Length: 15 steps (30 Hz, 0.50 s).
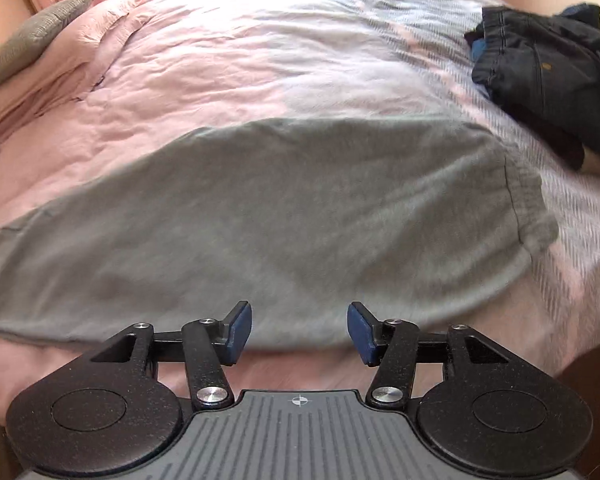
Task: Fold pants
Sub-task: 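Pull back both open grippers from the lengthwise-folded sweatpants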
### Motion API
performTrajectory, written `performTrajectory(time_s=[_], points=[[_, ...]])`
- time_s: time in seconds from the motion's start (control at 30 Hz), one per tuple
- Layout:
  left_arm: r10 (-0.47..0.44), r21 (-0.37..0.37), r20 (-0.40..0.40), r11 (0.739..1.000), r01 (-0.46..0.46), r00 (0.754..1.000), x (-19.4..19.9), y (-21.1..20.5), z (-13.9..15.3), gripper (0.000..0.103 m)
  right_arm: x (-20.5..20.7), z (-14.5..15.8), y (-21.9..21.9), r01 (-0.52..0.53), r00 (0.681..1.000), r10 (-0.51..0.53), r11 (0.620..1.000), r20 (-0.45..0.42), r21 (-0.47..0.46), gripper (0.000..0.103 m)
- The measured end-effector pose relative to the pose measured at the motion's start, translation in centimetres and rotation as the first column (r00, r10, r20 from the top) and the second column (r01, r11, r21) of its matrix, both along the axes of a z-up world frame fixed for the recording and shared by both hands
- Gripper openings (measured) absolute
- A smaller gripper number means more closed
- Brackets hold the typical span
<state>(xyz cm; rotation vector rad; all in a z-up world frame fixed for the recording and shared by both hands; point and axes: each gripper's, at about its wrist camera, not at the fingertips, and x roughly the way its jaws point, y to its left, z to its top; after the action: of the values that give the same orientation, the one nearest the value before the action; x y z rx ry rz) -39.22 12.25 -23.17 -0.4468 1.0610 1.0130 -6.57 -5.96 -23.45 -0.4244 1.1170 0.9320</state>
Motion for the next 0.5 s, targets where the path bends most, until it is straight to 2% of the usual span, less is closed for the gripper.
performTrajectory(time_s=[0.13, 0.3, 0.37, 0.5], points=[[-0.067, -0.043, 0.010, 0.997, 0.068, 0.998, -1.1, -1.9, 3.5, 0.046, -3.5, 2.9, -1.4, 0.027, 0.999, -0.028, 1.000, -0.042, -0.009, 0.065], [-0.117, -0.041, 0.013, 0.992, 0.117, 0.993, -4.1, -4.3, 7.4, 0.050, -10.1, 6.6, -3.3, 0.035, 0.998, -0.035, 0.999, -0.060, 0.006, 0.068], [-0.139, -0.025, 0.023, 0.990, 0.140, 0.990, -5.5, -5.2, 9.1, 0.054, -12.4, 8.2, -3.9, 0.027, 0.999, -0.026, 0.999, -0.040, 0.021, 0.069], [-0.177, 0.008, 0.027, 0.984, 0.177, 0.984, -8.6, -6.6, 11.9, 0.061, -17.2, 11.5, -4.8, -0.012, 0.998, 0.010, 0.999, 0.054, 0.050, 0.069]])
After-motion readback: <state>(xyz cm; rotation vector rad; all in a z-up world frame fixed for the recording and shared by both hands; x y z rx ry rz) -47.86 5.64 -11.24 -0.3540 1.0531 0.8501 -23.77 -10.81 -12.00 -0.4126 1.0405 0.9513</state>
